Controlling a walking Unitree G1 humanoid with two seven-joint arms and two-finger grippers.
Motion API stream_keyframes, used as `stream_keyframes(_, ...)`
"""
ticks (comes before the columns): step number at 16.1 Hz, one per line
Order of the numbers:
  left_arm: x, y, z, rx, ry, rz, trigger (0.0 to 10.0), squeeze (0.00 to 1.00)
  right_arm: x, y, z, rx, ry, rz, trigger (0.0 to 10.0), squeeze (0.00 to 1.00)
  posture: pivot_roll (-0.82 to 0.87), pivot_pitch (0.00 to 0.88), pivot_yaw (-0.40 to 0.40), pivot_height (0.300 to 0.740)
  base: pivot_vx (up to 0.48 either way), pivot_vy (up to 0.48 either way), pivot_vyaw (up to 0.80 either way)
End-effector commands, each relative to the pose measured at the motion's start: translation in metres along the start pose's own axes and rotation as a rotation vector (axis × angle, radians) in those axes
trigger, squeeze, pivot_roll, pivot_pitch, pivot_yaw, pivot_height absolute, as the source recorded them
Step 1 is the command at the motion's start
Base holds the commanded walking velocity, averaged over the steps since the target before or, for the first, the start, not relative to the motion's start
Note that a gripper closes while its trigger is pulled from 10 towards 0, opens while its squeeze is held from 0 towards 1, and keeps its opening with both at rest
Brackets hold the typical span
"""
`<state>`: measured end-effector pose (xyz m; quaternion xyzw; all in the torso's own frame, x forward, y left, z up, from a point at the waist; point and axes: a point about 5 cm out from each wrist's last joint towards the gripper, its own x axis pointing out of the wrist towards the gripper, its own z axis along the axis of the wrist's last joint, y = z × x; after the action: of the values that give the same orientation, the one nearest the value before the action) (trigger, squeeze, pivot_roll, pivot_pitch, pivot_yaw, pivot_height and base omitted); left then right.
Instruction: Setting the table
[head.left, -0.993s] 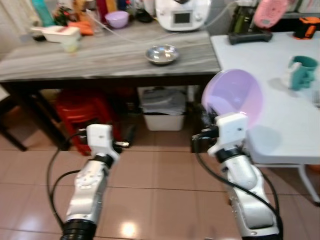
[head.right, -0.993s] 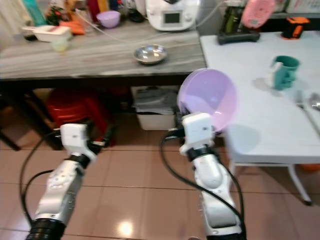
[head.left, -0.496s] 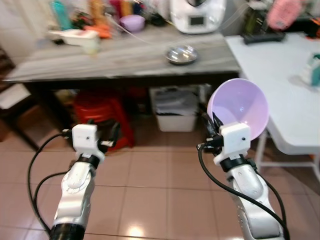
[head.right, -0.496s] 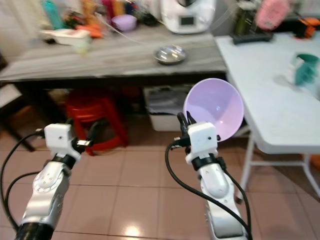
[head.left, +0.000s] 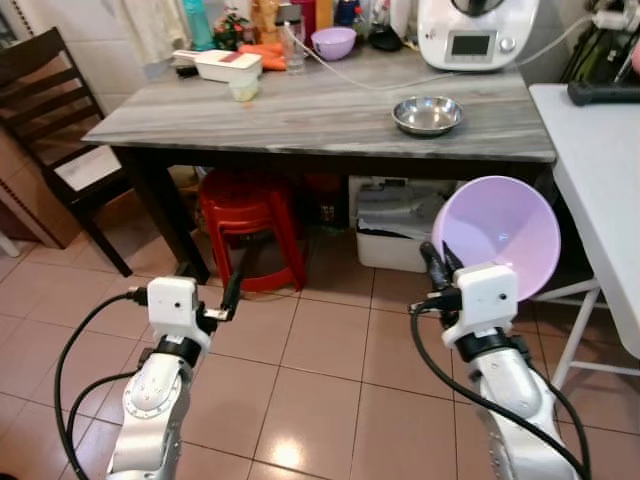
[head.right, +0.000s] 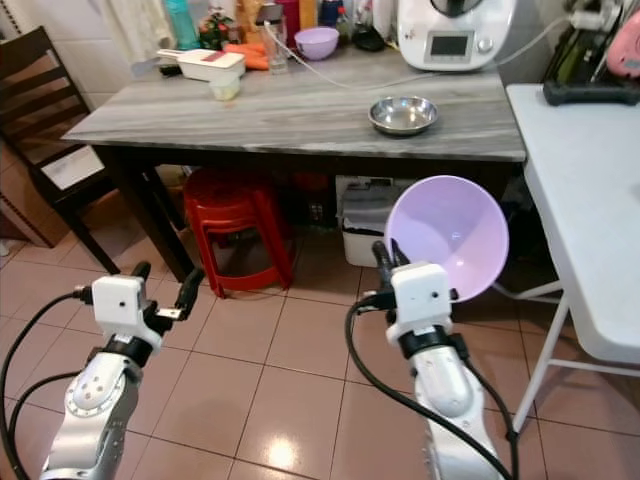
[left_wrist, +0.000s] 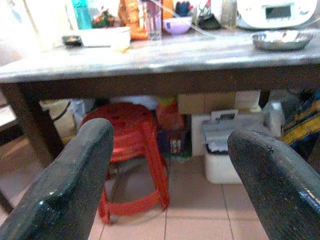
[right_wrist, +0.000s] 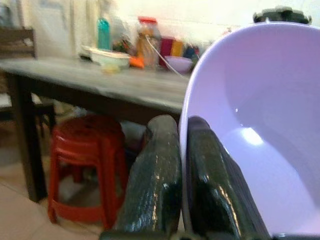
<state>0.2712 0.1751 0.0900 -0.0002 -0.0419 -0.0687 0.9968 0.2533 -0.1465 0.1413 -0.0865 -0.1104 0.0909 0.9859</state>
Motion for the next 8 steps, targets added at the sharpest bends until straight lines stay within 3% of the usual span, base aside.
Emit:
stream_keyframes(1,-0.0015,0.0030,0.0024,0.010,-0.007,-0.003,10.0,0.00,0.0008,0.0007,0.0075,0.002,-0.038,-0.004,10.0,0.00,-0.08,0.026,0.111,0.740,0.364,0.000,0.00)
stream_keyframes(3,-0.0016,-0.0021,0.0021,0.004,-0.004,-0.025,10.0,0.00,0.0035,0.0001,0.0078,0.013,-0.038,-0.012,10.0,0.00,-0.08,0.026,0.113,0.740,0.379,0.000,0.00)
stream_keyframes(8,-0.0031,-0.0051,0.0024,-0.006,-0.004,-0.041,10.0,0.00,0.0049,-0.0017,0.0084,0.013,-0.043,-0.025,10.0,0.00,-0.08,0.031,0.120,0.740,0.394,0.000,-0.63)
